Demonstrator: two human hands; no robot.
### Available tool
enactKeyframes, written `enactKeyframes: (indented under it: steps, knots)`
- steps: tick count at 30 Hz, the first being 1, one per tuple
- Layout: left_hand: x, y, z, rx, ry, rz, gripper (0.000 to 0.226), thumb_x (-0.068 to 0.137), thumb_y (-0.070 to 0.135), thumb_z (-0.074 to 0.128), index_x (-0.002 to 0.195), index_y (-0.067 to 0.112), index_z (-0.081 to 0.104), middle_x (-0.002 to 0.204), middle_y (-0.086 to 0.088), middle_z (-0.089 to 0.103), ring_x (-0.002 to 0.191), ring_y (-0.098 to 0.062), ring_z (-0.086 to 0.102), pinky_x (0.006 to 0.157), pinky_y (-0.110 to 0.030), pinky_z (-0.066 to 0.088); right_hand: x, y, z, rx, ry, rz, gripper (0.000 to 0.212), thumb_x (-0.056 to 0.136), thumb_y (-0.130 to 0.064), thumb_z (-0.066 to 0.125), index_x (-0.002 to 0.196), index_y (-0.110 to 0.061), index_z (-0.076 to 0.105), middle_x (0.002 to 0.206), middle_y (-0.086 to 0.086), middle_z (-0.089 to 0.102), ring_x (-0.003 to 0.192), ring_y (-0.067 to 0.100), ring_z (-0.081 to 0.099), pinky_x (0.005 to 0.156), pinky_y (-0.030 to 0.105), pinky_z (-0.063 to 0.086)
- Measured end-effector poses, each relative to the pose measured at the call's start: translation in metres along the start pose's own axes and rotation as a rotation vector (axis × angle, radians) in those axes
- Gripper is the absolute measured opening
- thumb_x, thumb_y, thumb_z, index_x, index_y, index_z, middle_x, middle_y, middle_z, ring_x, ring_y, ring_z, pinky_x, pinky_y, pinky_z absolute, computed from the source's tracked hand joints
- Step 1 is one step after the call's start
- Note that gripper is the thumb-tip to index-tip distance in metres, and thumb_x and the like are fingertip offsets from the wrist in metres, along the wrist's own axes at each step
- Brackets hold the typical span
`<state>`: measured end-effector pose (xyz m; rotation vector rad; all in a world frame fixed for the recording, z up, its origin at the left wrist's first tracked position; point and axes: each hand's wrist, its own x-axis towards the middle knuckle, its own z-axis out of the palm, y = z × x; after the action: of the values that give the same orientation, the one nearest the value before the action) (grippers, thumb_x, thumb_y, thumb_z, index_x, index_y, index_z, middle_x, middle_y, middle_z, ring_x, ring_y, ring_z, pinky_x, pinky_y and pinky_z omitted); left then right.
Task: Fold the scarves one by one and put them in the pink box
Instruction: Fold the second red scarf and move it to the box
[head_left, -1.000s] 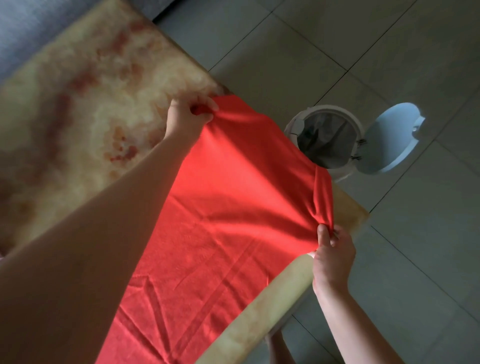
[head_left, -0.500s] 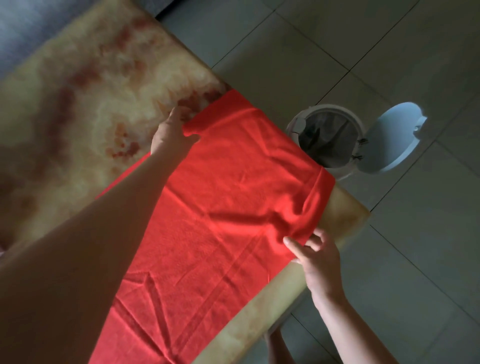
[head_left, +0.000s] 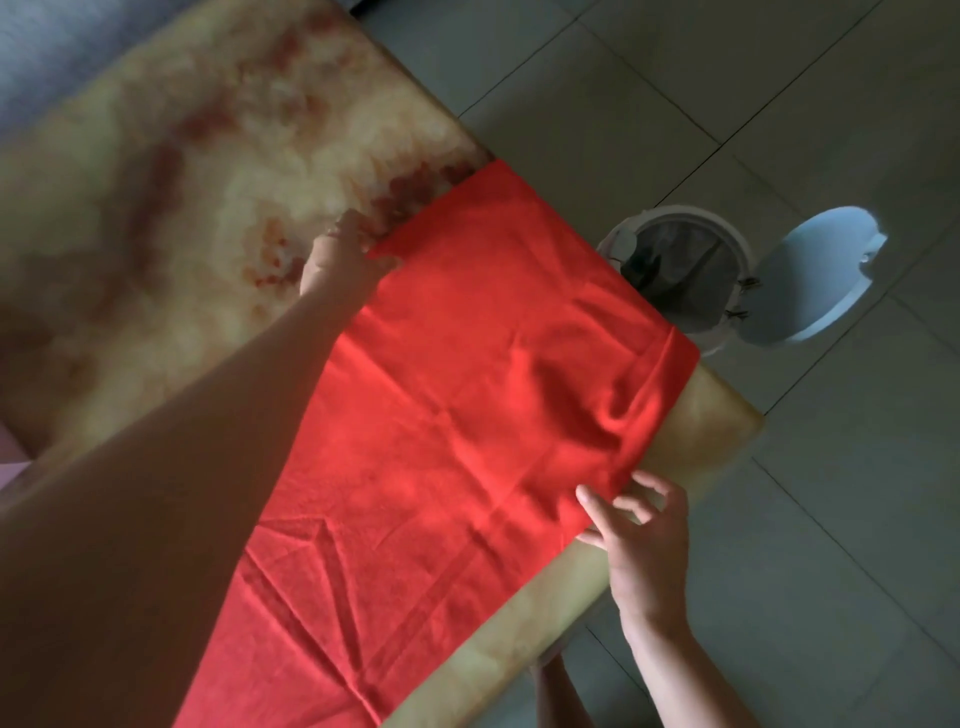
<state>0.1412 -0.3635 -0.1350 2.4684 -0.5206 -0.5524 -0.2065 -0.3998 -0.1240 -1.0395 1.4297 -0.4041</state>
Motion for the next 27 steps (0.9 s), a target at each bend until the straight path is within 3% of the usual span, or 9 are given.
enactKeyframes:
  steps: [6, 9, 12, 15, 17, 20, 23, 25, 27]
  knots:
    - [-0.011, -0.025, -0.021, 0.002, 0.053, -0.09, 0.033, 0.078, 0.014, 0.071, 0.11, 0.014, 0.062, 0.104, -0.007, 0.069, 0.098, -0.021, 0.064, 0.083, -0.028, 0.046, -0.019, 0.023, 0.012, -0.14, 0.014, -0.071, 0.053, 0.074, 0.007, 0.073, 0.11, -0.013, 0.04, 0.083, 0.022, 0.061, 0.062, 0.02, 0.059, 0.067, 0.047, 0.055]
    - [-0.012, -0.026, -0.023, -0.111, 0.087, -0.073, 0.028, 0.079, 0.009, 0.069, 0.106, 0.013, 0.064, 0.099, -0.006, 0.07, 0.089, -0.016, 0.064, 0.068, -0.018, 0.047, -0.02, 0.026, 0.008, -0.107, 0.063, -0.065, 0.053, 0.074, 0.008, 0.071, 0.11, -0.014, 0.039, 0.085, 0.026, 0.058, 0.059, 0.012, 0.057, 0.062, 0.041, 0.057]
    - [-0.013, -0.026, -0.024, -0.064, 0.039, -0.08, 0.033, 0.082, 0.013, 0.068, 0.115, 0.01, 0.06, 0.098, -0.005, 0.065, 0.086, -0.014, 0.058, 0.053, -0.009, 0.036, -0.029, 0.028, 0.009, -0.065, 0.062, -0.051, 0.056, 0.074, 0.004, 0.074, 0.112, -0.017, 0.038, 0.088, 0.012, 0.057, 0.074, 0.017, 0.06, 0.061, 0.035, 0.057]
    - [-0.022, -0.035, -0.03, 0.025, -0.011, -0.09, 0.041, 0.084, 0.017, 0.069, 0.121, 0.007, 0.057, 0.111, -0.01, 0.066, 0.105, -0.022, 0.059, 0.069, -0.012, 0.033, -0.045, 0.035, 0.019, -0.096, 0.044, -0.054, 0.063, 0.072, -0.004, 0.079, 0.115, -0.019, 0.036, 0.088, 0.007, 0.057, 0.08, 0.026, 0.061, 0.073, 0.04, 0.052]
    - [-0.029, -0.049, -0.038, 0.057, -0.023, -0.096, 0.04, 0.083, 0.017, 0.07, 0.121, 0.007, 0.059, 0.119, -0.01, 0.065, 0.113, -0.022, 0.058, 0.08, -0.016, 0.036, -0.056, 0.043, 0.027, -0.118, 0.022, -0.049, 0.064, 0.072, -0.002, 0.078, 0.115, -0.019, 0.034, 0.087, 0.004, 0.056, 0.076, 0.022, 0.059, 0.07, 0.033, 0.051]
    - [-0.039, -0.065, -0.052, 0.017, 0.019, -0.093, 0.033, 0.078, 0.01, 0.072, 0.11, 0.008, 0.065, 0.107, -0.009, 0.069, 0.101, -0.019, 0.063, 0.075, -0.018, 0.039, -0.067, 0.052, 0.034, -0.129, 0.044, -0.077, 0.063, 0.074, 0.008, 0.072, 0.114, -0.02, 0.033, 0.086, 0.003, 0.057, 0.073, 0.019, 0.058, 0.061, 0.017, 0.049]
    - [-0.042, -0.066, -0.056, -0.113, 0.079, -0.092, 0.027, 0.073, 0.005, 0.073, 0.098, 0.015, 0.066, 0.079, 0.003, 0.067, 0.071, -0.007, 0.06, 0.067, -0.018, 0.045, -0.069, 0.06, 0.028, -0.151, 0.1, -0.085, 0.064, 0.073, 0.007, 0.073, 0.114, -0.022, 0.034, 0.077, 0.007, 0.058, 0.067, 0.025, 0.058, 0.059, 0.019, 0.049]
    - [-0.041, -0.065, -0.052, -0.163, 0.082, -0.069, 0.029, 0.071, 0.003, 0.072, 0.09, 0.023, 0.065, 0.078, 0.006, 0.065, 0.074, -0.009, 0.063, 0.075, -0.024, 0.051, -0.068, 0.062, 0.023, -0.148, 0.102, -0.061, 0.065, 0.072, 0.006, 0.074, 0.114, -0.023, 0.034, 0.075, 0.008, 0.057, 0.065, 0.026, 0.059, 0.062, 0.027, 0.05]
    - [-0.042, -0.066, -0.047, -0.187, 0.055, -0.017, 0.029, 0.072, 0.0, 0.069, 0.092, 0.02, 0.064, 0.089, 0.001, 0.067, 0.089, -0.02, 0.066, 0.085, -0.035, 0.053, -0.069, 0.06, 0.021, -0.13, 0.082, -0.045, 0.064, 0.073, 0.007, 0.074, 0.114, -0.022, 0.034, 0.078, 0.009, 0.056, 0.06, 0.015, 0.061, 0.061, 0.029, 0.053]
